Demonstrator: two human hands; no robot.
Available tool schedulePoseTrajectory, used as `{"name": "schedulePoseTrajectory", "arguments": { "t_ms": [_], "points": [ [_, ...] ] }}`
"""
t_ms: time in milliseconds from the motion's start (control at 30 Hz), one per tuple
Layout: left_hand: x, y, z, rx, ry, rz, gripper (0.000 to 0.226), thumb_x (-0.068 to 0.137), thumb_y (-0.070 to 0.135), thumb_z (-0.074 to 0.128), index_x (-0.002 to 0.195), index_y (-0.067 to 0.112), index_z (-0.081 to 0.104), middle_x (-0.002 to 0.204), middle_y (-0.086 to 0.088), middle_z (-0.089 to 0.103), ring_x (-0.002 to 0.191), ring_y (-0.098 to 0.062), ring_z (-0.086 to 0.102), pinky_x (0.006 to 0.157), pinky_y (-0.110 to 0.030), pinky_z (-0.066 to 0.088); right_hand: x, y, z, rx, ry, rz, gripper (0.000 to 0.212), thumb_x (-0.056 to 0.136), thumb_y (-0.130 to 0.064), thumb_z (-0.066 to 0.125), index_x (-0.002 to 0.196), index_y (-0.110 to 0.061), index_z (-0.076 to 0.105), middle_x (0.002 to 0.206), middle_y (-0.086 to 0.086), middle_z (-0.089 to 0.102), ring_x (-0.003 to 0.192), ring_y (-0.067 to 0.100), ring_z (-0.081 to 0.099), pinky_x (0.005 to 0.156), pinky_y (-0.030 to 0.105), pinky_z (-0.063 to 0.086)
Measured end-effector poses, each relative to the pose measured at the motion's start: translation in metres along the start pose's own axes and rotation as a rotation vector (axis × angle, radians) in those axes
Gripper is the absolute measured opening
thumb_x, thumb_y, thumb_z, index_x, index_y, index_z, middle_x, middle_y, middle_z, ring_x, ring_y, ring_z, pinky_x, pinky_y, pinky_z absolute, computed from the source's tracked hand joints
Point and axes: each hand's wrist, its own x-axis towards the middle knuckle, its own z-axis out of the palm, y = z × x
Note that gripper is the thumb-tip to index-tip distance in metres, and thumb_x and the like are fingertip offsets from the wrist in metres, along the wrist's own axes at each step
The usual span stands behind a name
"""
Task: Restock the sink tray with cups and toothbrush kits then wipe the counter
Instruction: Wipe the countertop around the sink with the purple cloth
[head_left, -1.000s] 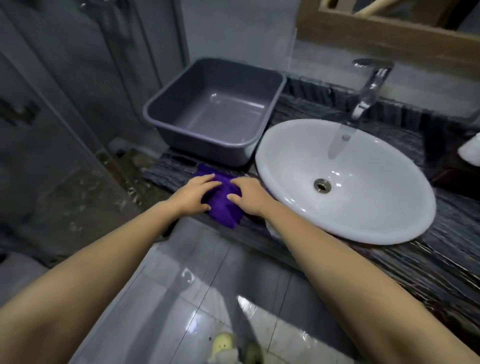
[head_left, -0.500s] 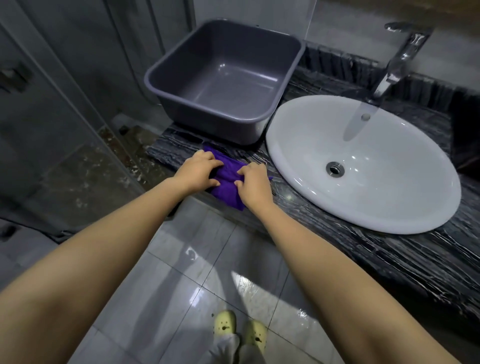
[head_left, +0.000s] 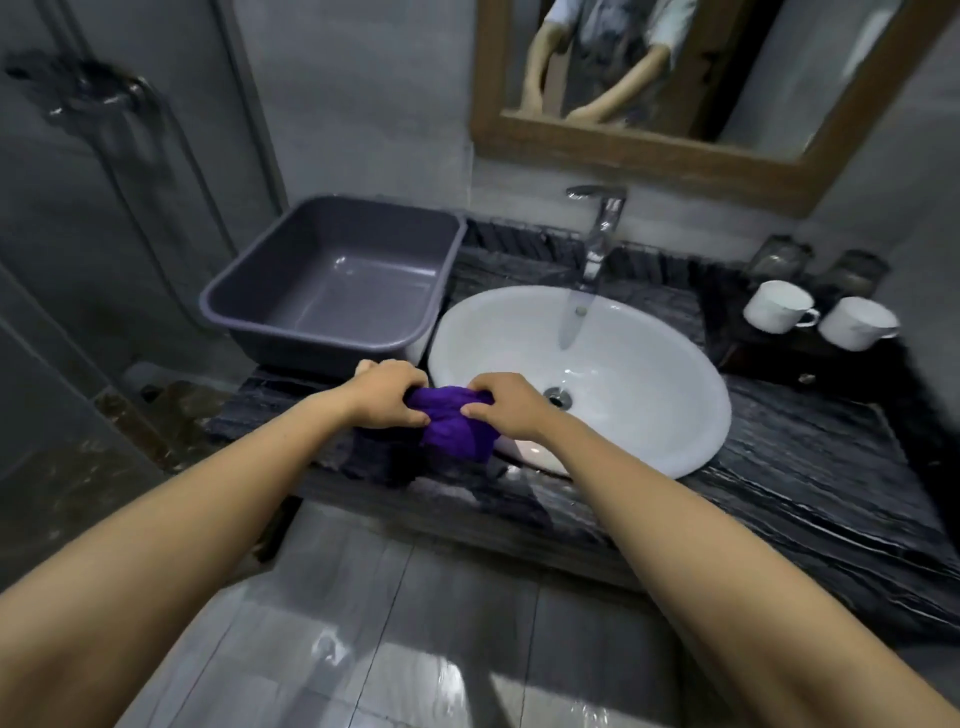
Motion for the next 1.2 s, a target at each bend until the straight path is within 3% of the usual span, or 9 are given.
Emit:
{"name": "schedulePoseTrajectory", "arguments": {
  "t_ms": [167,300,467,533,633,767,933,1067,1200],
  "points": [
    [0.023,0.061,-0.042,-0.104,-0.021,0.19,0.029,0.077,0.046,0.066,0.084,0.023,0.049,0.068,0.013,0.048,0.073,-0.018,0.048,0.059,-0.028,0.031,-0.04,0.024,-0.068,-0.007,0.115,0.044,0.023,0.089,-0.023,0.057,0.106,-0.009,0.063,0.106,0.012,0.066,0.085,0.019,0.053,0.072,0.025,0.036],
    [0.046,0.116,-0.055,-0.186,-0.104,0.29,0.03,0.077,0.047,0.066,0.085,0.026,0.047,0.074,0.01,0.055,0.073,-0.016,0.051,0.062,-0.025,0.037,-0.082,0.05,-0.112,-0.044,0.149,0.12,0.021,0.091,-0.025,0.053,0.109,-0.014,0.058,0.097,0.007,0.062,0.076,0.019,0.054,0.059,0.029,0.043],
    [0.072,0.196,-0.052,-0.3,-0.229,0.428,0.027,0.081,0.042,0.064,0.092,0.022,0.051,0.079,0.007,0.061,0.072,-0.013,0.055,0.064,-0.023,0.043,-0.146,0.101,-0.151,-0.053,0.28,0.219,0.026,0.088,-0.025,0.06,0.111,-0.014,0.061,0.106,0.004,0.063,0.091,0.014,0.052,0.071,0.02,0.038],
    [0.079,0.23,-0.043,-0.385,-0.229,0.477,0.022,0.083,0.038,0.063,0.092,0.021,0.053,0.08,0.007,0.062,0.07,-0.011,0.055,0.063,-0.022,0.044,-0.173,0.128,-0.155,0.035,0.405,0.297,0.032,0.085,-0.029,0.065,0.112,-0.013,0.06,0.107,0.005,0.063,0.092,0.014,0.053,0.067,0.014,0.041],
    [0.087,0.282,-0.024,-0.495,-0.192,0.541,0.021,0.084,0.034,0.063,0.095,0.018,0.055,0.084,0.003,0.063,0.075,-0.014,0.056,0.067,-0.023,0.044,-0.205,0.169,-0.151,0.209,0.588,0.521,0.042,0.082,-0.039,0.066,0.111,-0.01,0.057,0.099,0.001,0.059,0.089,0.016,0.056,0.077,0.026,0.044],
    [0.095,0.343,0.001,-0.713,-0.159,0.501,0.022,0.084,0.034,0.062,0.094,0.016,0.054,0.084,-0.001,0.063,0.072,-0.014,0.054,0.067,-0.028,0.043,-0.236,0.205,-0.144,0.83,0.596,0.689,0.033,0.088,-0.045,0.057,0.078,-0.013,0.053,0.067,0.003,0.058,0.061,0.017,0.054,0.062,0.029,0.047],
    [0.107,0.374,0.025,-0.839,-0.171,0.422,0.015,0.085,0.026,0.063,0.08,0.025,0.049,0.078,0.003,0.059,0.067,-0.008,0.051,0.057,-0.018,0.04,-0.249,0.237,-0.159,1.11,0.745,0.618,0.022,0.087,-0.016,0.065,0.102,-0.008,0.051,0.078,0.008,0.062,0.068,0.018,0.063,0.063,0.027,0.057],
    [0.108,0.37,0.035,-0.926,-0.175,0.428,0.016,0.086,0.021,0.062,0.081,0.029,0.05,0.078,0.008,0.06,0.063,0.001,0.053,0.054,-0.01,0.041,-0.236,0.247,-0.161,0.977,0.662,0.635,0.015,0.087,-0.015,0.064,0.085,-0.017,0.049,0.08,0.003,0.059,0.072,0.015,0.057,0.07,0.031,0.053],
    [0.109,0.364,0.034,-0.955,-0.187,0.457,0.012,0.086,0.019,0.062,0.086,0.025,0.051,0.081,0.005,0.058,0.074,-0.009,0.053,0.062,-0.018,0.042,-0.223,0.246,-0.158,1.263,0.632,0.52,0.013,0.092,-0.007,0.054,0.084,-0.014,0.048,0.083,0.008,0.061,0.073,0.021,0.064,0.078,0.04,0.054]
  ]
}}
